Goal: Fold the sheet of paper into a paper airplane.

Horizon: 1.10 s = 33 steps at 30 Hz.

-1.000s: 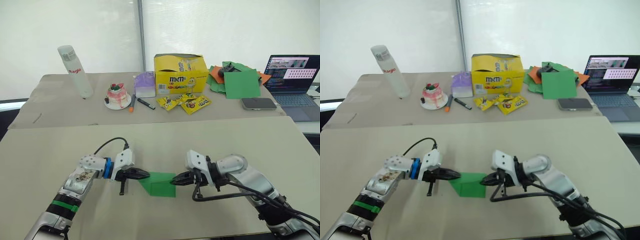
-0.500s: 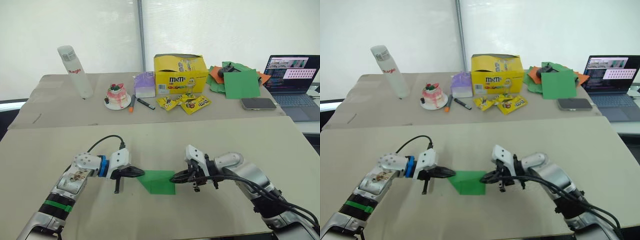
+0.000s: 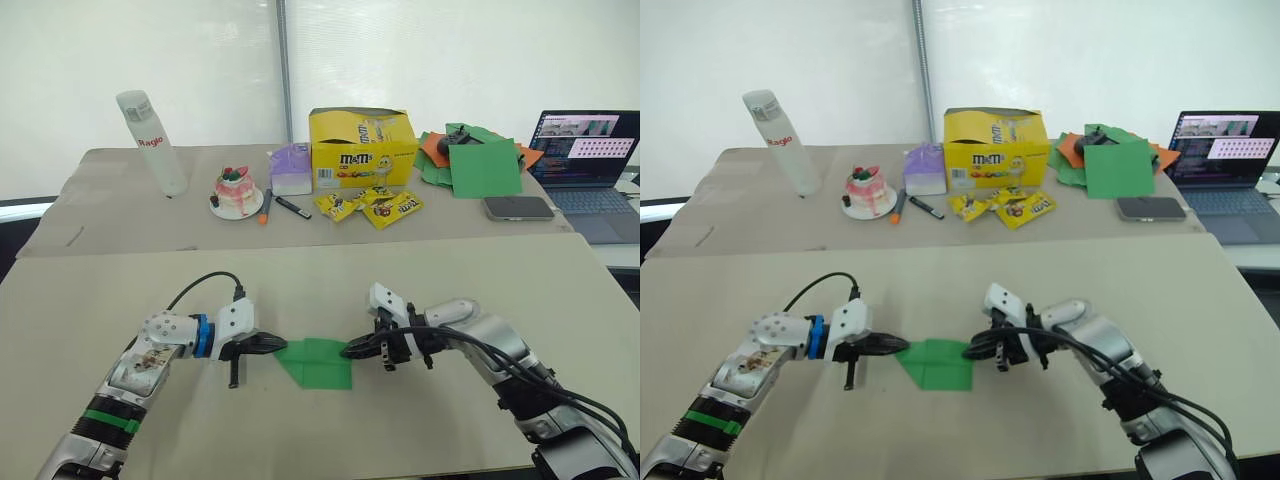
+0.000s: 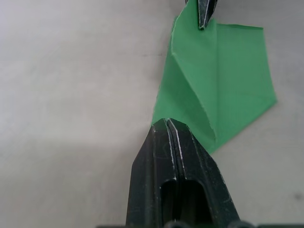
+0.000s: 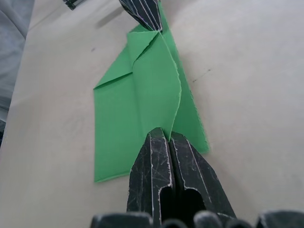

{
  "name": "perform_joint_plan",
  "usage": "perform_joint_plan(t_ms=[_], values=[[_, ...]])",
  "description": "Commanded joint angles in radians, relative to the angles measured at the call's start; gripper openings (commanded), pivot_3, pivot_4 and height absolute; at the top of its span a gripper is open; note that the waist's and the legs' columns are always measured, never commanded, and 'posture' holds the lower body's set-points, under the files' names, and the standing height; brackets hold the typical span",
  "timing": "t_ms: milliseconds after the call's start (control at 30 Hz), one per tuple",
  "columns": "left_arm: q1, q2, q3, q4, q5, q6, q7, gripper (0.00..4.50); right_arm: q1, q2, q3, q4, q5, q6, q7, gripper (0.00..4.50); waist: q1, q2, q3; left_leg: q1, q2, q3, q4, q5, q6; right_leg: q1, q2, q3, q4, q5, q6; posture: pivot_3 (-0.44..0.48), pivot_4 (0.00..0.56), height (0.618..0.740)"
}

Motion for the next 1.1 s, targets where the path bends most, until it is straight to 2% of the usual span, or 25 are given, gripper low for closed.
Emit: perform_joint_plan(t_ms=[33, 200, 300, 400, 500, 767, 1000, 1100], values=[[0.023, 0.016, 0.030, -0.031, -0.015, 0.009, 0.009, 0.00, -0.012, -0.002, 0.016, 0.039, -0.031, -0.016, 0.003, 0.01, -0.001, 0.000, 0.000, 0.000, 0.000, 0.000, 0.000, 0.000, 0.000, 0.000, 0.000, 0.000, 0.000, 0.000, 0.000, 0.000, 0.150, 0.740], [0.039, -0.012, 0.090, -0.091, -0.096, 0.051, 0.033, 0.00, -0.023, -0.007, 0.030, 0.073, -0.052, -0.035, 0.006, 0.01, -0.002, 0.000, 0.000, 0.000, 0.000, 0.000, 0.000, 0.000, 0.000, 0.000, 0.000, 0.000, 0.000, 0.000, 0.000, 0.000, 0.150, 0.740], [0.034, -0.066, 0.161, -0.208, -0.292, 0.213, 0.067, 0.00, -0.023, -0.018, 0.049, 0.083, -0.082, -0.045, 0.005, 0.01, -0.001, -0.001, 0.000, 0.000, 0.000, 0.000, 0.000, 0.000, 0.000, 0.000, 0.000, 0.000, 0.000, 0.000, 0.000, 0.000, 0.150, 0.740], [0.030, -0.074, 0.168, -0.296, -0.364, 0.312, 0.085, 0.00, -0.020, -0.015, 0.047, 0.084, -0.082, -0.034, -0.003, 0.01, -0.003, -0.001, 0.000, 0.001, 0.000, 0.000, 0.000, 0.000, 0.000, 0.000, -0.001, 0.001, 0.000, 0.000, 0.000, 0.000, 0.150, 0.740], [0.032, -0.062, 0.118, -0.299, -0.322, 0.329, 0.083, 0.00, -0.019, -0.013, 0.046, 0.082, -0.081, -0.033, -0.007, 0.01, -0.004, 0.000, 0.000, 0.001, 0.000, 0.000, 0.000, 0.000, 0.000, 0.001, -0.001, 0.001, 0.000, 0.000, 0.000, 0.000, 0.150, 0.740], [0.032, -0.054, -0.025, -0.167, -0.123, 0.196, 0.070, 0.00, -0.016, -0.020, 0.031, 0.068, -0.079, -0.028, -0.018, 0.01, -0.002, 0.000, 0.000, 0.002, 0.000, 0.000, 0.000, 0.000, 0.000, 0.001, -0.001, 0.000, -0.001, 0.000, 0.000, 0.000, 0.150, 0.740], [0.016, -0.072, -0.053, -0.077, -0.059, 0.126, 0.072, 0.00, 0.005, -0.039, 0.018, 0.022, -0.073, -0.024, -0.029, 0.01, 0.003, 0.000, 0.000, 0.002, 0.000, 0.000, 0.000, 0.000, 0.000, 0.001, -0.002, 0.000, -0.002, 0.000, 0.000, 0.000, 0.150, 0.740], [0.018, -0.074, -0.058, -0.058, -0.054, 0.114, 0.060, 0.00, 0.015, -0.043, 0.007, -0.003, -0.069, -0.036, -0.035, 0.92, 0.002, 0.000, 0.000, 0.002, 0.000, 0.000, 0.000, 0.000, 0.000, 0.001, -0.002, 0.000, -0.002, 0.000, 0.000, 0.000, 0.150, 0.740]])
